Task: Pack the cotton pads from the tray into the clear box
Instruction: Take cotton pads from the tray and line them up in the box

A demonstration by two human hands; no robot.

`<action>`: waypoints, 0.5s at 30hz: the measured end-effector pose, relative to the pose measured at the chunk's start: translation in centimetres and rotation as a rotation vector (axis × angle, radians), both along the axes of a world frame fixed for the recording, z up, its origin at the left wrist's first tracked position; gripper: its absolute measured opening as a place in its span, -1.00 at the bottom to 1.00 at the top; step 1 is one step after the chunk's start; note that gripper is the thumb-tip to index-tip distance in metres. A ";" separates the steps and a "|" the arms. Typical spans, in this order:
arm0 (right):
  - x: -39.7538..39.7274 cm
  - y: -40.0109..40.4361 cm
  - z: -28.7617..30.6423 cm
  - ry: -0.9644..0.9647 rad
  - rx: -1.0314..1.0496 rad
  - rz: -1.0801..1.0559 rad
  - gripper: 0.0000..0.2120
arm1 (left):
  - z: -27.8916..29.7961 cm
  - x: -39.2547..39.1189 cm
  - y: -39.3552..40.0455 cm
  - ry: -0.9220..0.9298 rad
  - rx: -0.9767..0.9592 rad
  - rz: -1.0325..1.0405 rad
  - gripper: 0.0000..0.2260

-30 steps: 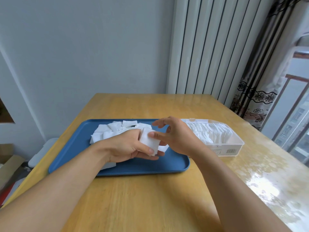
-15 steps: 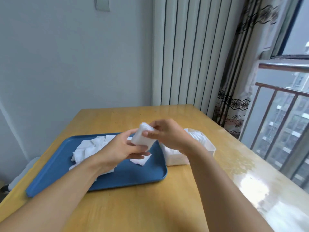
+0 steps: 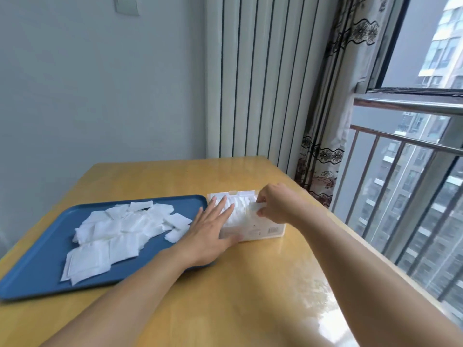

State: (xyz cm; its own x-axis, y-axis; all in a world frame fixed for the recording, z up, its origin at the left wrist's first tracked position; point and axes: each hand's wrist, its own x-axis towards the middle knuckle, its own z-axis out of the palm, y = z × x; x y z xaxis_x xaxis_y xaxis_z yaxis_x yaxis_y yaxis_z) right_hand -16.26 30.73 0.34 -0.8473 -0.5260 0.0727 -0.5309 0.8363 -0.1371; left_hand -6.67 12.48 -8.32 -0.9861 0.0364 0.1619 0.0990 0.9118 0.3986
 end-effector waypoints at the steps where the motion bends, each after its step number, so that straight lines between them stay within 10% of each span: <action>1: 0.0 -0.3 -0.6 -0.017 0.008 -0.024 -0.79 | -0.1 0.0 0.1 -0.009 -0.016 -0.001 -0.21; 11: 1.2 -2.6 -2.5 -0.097 -0.001 -0.210 -0.91 | 0.6 0.9 1.0 -0.102 0.074 -0.016 -0.05; 15: 1.7 -2.8 -1.4 -0.243 0.025 -0.195 -0.65 | 0.8 0.9 1.0 -0.117 0.106 -0.028 -0.01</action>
